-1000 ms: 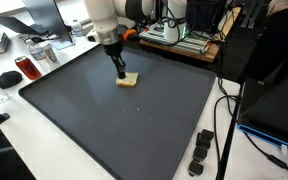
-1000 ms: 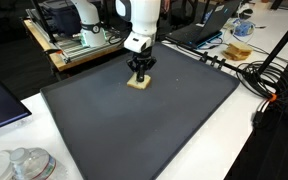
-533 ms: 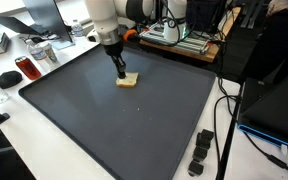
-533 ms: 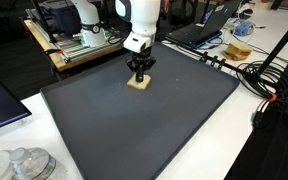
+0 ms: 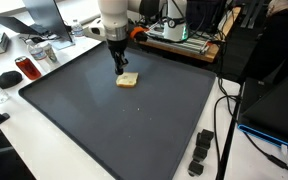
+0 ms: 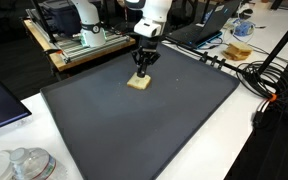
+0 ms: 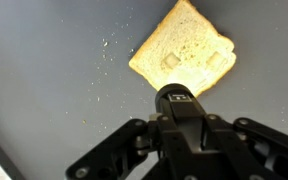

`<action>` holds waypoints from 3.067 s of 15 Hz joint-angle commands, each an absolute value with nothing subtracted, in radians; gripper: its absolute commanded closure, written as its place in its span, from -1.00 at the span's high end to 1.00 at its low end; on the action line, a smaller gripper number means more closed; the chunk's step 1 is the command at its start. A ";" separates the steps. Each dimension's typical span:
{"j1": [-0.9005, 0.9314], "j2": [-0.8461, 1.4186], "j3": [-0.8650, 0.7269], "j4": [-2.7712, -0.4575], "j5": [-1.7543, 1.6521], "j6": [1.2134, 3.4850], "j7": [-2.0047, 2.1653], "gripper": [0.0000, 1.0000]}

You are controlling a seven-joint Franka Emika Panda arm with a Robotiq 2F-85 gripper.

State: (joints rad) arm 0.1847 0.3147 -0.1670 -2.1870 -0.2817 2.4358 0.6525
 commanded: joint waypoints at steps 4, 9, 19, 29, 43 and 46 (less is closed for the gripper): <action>0.271 0.296 -0.134 -2.155 -0.511 2.305 0.863 -0.89; 0.300 0.314 -0.071 -2.125 -0.620 2.208 0.953 -0.89; 0.265 0.447 0.000 -1.957 -0.552 2.074 0.851 -0.89; 0.132 0.605 -0.012 -1.719 -0.271 2.049 0.446 -0.89; -0.105 0.719 0.008 -1.553 0.065 1.974 0.017 -0.89; -0.174 0.691 0.019 -1.604 0.147 1.999 -0.098 -0.89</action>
State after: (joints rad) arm -0.1046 0.7186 -0.0076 -1.5671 0.0648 1.9932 0.0080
